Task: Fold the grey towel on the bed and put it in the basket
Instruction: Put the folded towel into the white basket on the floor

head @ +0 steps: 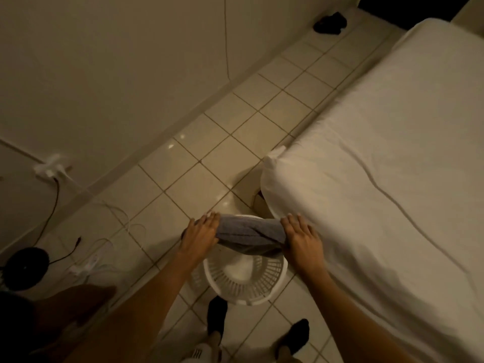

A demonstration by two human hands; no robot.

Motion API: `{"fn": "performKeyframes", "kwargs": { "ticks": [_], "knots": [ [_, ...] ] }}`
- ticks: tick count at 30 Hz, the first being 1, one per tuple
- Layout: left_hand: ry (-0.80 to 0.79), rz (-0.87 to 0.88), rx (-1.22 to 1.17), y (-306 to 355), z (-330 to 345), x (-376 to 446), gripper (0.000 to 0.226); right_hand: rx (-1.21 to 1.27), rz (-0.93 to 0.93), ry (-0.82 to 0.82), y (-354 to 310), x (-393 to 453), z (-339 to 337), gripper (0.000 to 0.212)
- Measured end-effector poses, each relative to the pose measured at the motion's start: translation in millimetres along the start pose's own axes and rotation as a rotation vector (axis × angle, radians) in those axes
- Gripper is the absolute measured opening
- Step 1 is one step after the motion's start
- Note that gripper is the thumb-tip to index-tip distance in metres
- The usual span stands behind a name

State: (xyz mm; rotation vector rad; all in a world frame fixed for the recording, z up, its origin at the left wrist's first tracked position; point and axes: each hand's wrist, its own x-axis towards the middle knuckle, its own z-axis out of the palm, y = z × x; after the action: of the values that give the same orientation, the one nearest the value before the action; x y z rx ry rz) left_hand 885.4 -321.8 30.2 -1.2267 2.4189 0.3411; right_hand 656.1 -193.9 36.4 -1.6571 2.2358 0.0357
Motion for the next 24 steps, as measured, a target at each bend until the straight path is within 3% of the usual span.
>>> {"fn": "performKeyframes", "kwargs": {
  "ticks": [5, 10, 16, 24],
  "knots": [
    [0.009, 0.054, -0.154, -25, 18, -2, 0.058, 0.065, 0.065, -0.029, -29, -4, 18, 0.063],
    [-0.065, -0.022, -0.298, -25, 36, -4, 0.057, 0.132, 0.201, -0.041, -45, -11, 47, 0.065],
    [0.017, -0.191, -0.562, 13, 65, -1, 0.057, 0.268, 0.34, -0.031, -61, -13, 85, 0.071],
    [0.046, -0.244, -0.998, 57, 95, 7, 0.051, 0.466, 0.415, 0.04, -51, -23, 114, 0.068]
  ]
}}
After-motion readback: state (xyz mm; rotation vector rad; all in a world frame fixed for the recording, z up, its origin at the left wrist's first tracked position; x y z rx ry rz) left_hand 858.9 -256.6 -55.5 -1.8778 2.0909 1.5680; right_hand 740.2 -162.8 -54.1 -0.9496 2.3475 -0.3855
